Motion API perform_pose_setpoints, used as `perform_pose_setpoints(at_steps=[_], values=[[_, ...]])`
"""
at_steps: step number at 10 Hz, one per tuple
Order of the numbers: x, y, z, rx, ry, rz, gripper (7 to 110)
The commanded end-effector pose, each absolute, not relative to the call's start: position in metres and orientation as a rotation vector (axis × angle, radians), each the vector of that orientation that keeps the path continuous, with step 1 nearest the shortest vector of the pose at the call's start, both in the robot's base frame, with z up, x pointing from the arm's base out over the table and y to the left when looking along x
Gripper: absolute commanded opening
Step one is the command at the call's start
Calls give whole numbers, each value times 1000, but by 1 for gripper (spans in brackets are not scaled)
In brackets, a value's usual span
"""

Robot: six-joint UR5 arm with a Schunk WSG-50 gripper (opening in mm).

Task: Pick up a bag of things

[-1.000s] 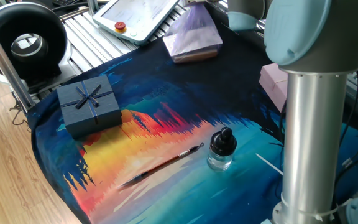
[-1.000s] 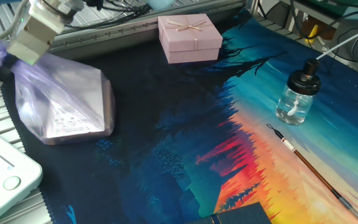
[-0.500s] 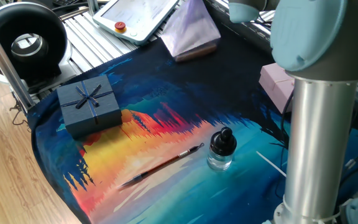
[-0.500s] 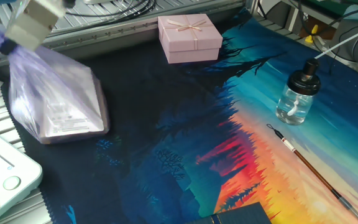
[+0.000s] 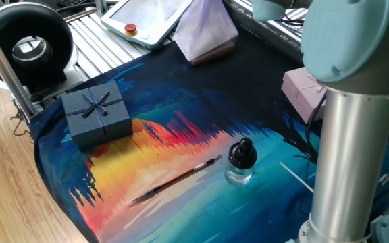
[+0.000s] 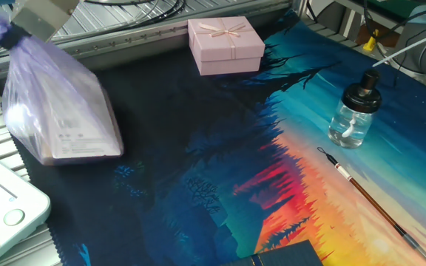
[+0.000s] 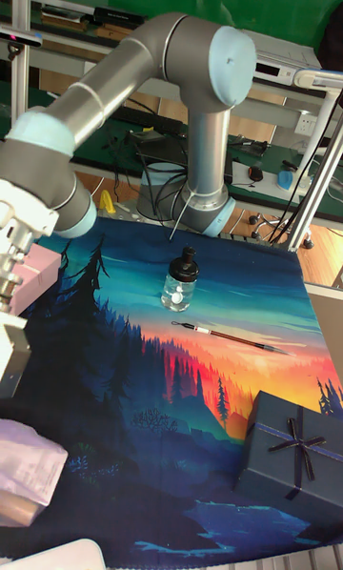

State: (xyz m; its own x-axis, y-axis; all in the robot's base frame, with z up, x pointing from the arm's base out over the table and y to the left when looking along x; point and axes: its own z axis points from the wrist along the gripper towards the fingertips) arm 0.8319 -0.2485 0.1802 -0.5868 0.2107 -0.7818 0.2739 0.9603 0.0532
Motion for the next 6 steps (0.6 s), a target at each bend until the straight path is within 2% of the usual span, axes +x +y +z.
perform_pose_setpoints(at_steps=[1, 6], values=[[821, -234, 192, 338, 2240, -104, 7], [805, -192, 209, 314, 2255, -107, 7]])
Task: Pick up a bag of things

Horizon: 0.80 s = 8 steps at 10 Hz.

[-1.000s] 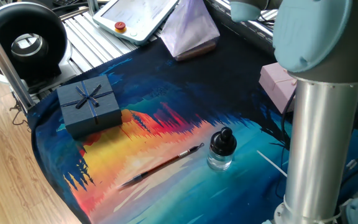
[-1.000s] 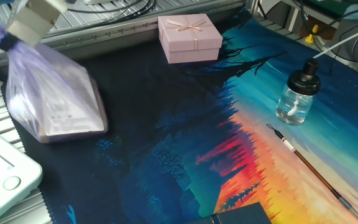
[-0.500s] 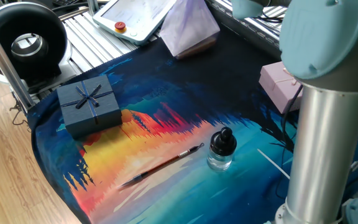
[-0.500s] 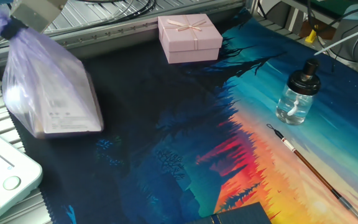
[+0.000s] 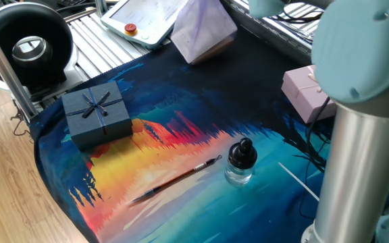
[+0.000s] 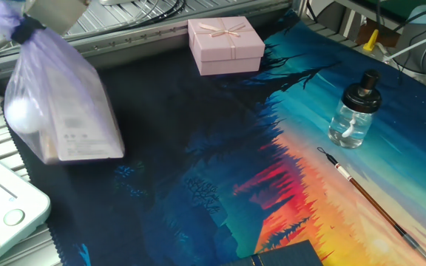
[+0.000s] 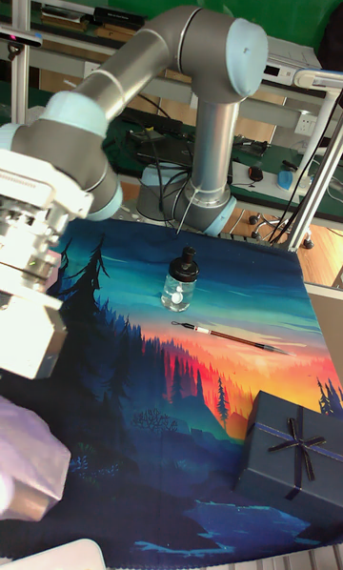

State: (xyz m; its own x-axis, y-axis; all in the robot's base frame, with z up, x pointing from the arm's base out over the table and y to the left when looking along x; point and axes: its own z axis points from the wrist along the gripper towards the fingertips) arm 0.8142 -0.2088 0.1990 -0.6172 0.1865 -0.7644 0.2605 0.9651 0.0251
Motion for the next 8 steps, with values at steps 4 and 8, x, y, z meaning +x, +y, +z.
perform_pose_setpoints(at_steps=[4, 8], values=[[803, -176, 220, 308, 2229, -94, 7], [805, -168, 223, 284, 2227, -49, 7]])
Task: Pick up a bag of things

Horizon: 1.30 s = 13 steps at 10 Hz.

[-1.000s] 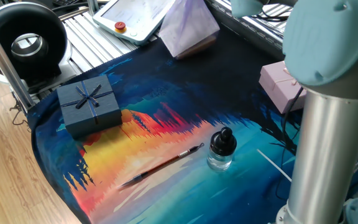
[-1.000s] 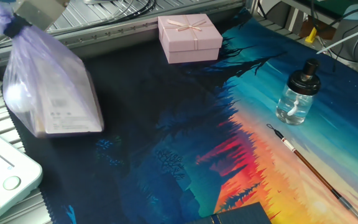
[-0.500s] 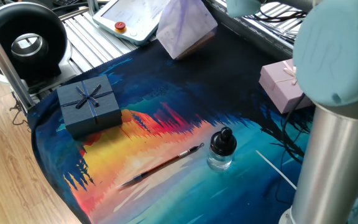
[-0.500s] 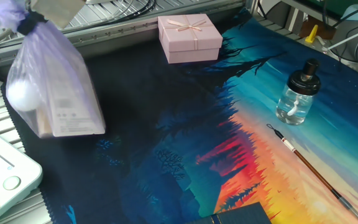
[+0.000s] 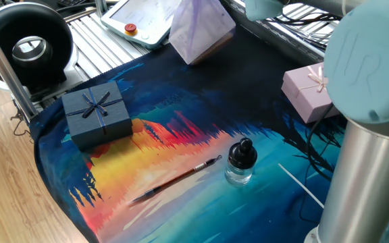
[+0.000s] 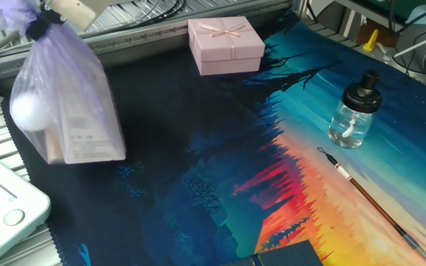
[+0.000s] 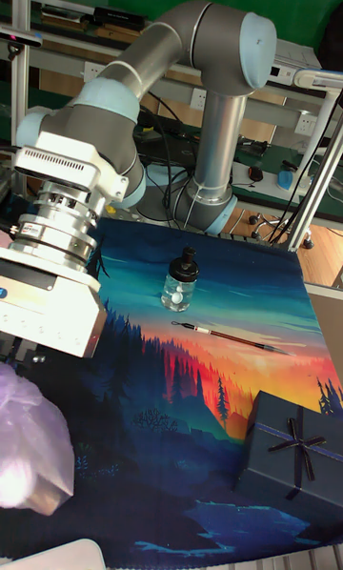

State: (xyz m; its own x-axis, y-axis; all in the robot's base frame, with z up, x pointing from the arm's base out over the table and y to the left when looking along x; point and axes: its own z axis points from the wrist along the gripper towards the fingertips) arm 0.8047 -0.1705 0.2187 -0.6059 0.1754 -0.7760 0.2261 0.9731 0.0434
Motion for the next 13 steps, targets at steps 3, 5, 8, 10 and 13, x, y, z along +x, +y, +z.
perform_pose_setpoints(at_steps=[3, 5, 8, 10, 13], values=[[804, -170, 223, 278, 2238, -59, 7], [803, -169, 217, 263, 2262, -53, 7], [793, -162, 205, 172, 2338, -60, 7], [798, -151, 208, 115, 2319, -21, 7], [804, -161, 216, 103, 2280, -76, 7]])
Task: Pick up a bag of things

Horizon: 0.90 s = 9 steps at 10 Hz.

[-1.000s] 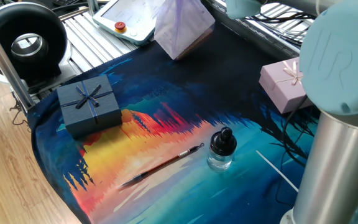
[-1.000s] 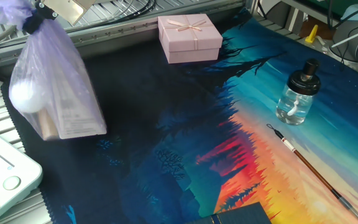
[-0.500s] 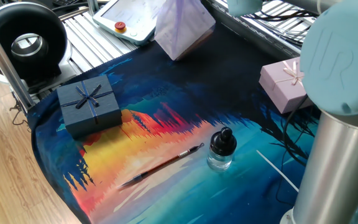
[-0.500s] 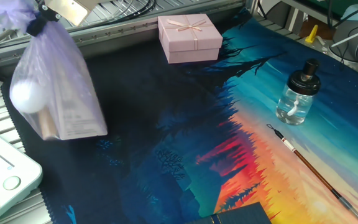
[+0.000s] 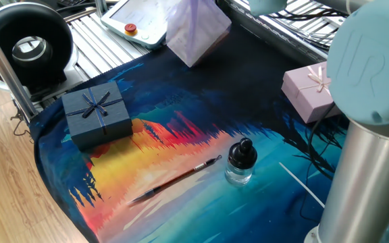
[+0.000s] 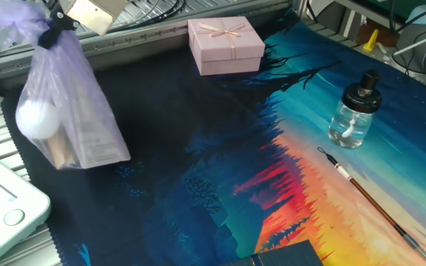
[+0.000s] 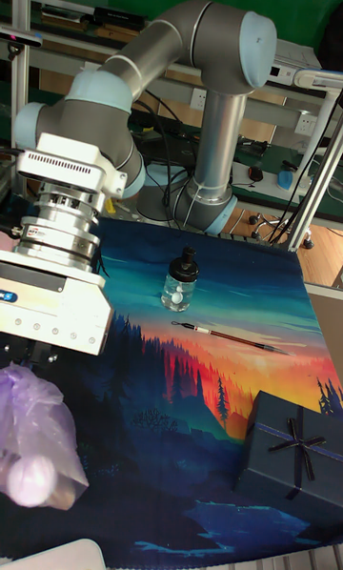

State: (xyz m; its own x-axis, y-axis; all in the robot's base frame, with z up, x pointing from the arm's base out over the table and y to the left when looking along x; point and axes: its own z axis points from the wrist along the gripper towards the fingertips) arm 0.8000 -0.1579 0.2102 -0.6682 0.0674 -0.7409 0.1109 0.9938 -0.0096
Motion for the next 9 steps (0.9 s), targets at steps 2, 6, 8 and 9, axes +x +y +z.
perform_pose_setpoints(at_steps=[2, 6, 8, 9], values=[[813, -156, 227, 81, 2227, -59, 7], [812, -149, 225, 57, 2234, -33, 7], [812, -141, 238, 67, 2259, -43, 7], [810, -132, 247, 76, 2272, -34, 7]])
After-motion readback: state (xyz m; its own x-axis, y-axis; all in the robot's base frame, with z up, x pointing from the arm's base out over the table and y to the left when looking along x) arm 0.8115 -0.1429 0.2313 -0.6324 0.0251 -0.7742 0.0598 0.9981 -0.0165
